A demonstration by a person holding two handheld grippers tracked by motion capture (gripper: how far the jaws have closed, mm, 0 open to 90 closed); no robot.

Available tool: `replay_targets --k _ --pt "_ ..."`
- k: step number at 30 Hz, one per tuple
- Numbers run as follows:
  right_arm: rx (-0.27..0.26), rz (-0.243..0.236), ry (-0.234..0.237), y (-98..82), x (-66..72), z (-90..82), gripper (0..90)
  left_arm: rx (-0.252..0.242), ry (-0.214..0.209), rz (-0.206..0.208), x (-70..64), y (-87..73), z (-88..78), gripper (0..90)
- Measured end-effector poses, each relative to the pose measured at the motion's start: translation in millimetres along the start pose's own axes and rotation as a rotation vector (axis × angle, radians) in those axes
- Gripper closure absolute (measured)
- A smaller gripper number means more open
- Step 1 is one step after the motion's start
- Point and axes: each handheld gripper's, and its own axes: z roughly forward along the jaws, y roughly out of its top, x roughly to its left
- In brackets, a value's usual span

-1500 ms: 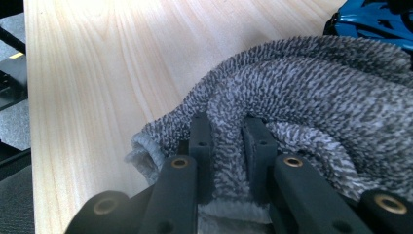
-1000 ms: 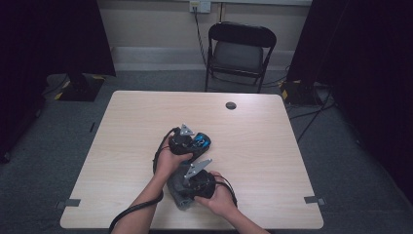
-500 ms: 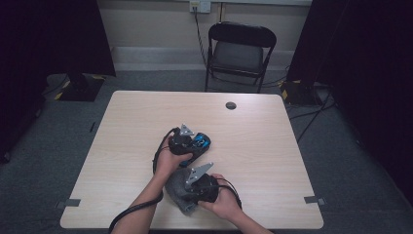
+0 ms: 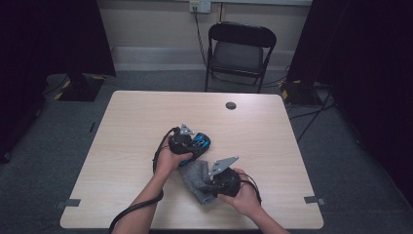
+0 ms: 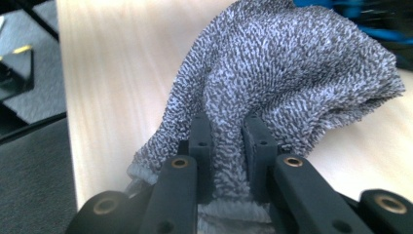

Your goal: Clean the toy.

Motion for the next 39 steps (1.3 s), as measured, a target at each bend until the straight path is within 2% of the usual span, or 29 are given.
replay_targets --k 8,10,12,13,17,20,30,32,33,39 --pt "-0.055 0.058 -0.115 -0.1 -27.1 -28.4 77.7 0.003 -0.003 -0.008 -0.5 0.7 0.2 42.0" --pt "-0.059 0.085 -0.155 -1.4 -34.7 -33.0 77.8 0.004 -0.002 -0.008 -0.6 0.8 0.2 41.9" --pt "-0.071 0.124 -0.159 -3.8 -41.6 -35.4 77.8 0.005 -0.003 -0.007 -0.5 0.8 0.1 42.0" --pt "-0.055 0.131 -0.204 -5.4 -46.1 -36.4 77.8 0.005 -0.004 -0.006 -0.5 0.8 0.1 41.9" --pt "-0.044 0.148 -0.275 -10.1 -56.4 -36.5 77.8 -0.001 -0.002 -0.005 -0.4 -0.3 0.1 42.0" --pt "-0.039 0.168 -0.289 -12.5 -63.9 -35.3 77.9 0.007 0.004 0.004 0.0 0.6 -0.4 42.0" --pt "-0.040 0.244 -0.335 -17.8 -88.3 -32.9 77.8 0.008 0.003 -0.001 -0.3 0.8 -0.3 41.9" --pt "-0.035 0.242 -0.348 -17.9 -92.2 -33.0 77.7 0.011 0.000 -0.013 -1.5 1.3 0.2 42.0" --pt "-0.035 0.245 -0.361 -18.3 -95.0 -33.4 77.7 0.011 0.007 -0.005 -1.1 1.7 0.0 42.0" --pt "-0.033 0.257 -0.375 -17.5 -104.8 -31.8 77.7 0.015 0.011 -0.011 -1.8 1.4 -0.6 42.0"
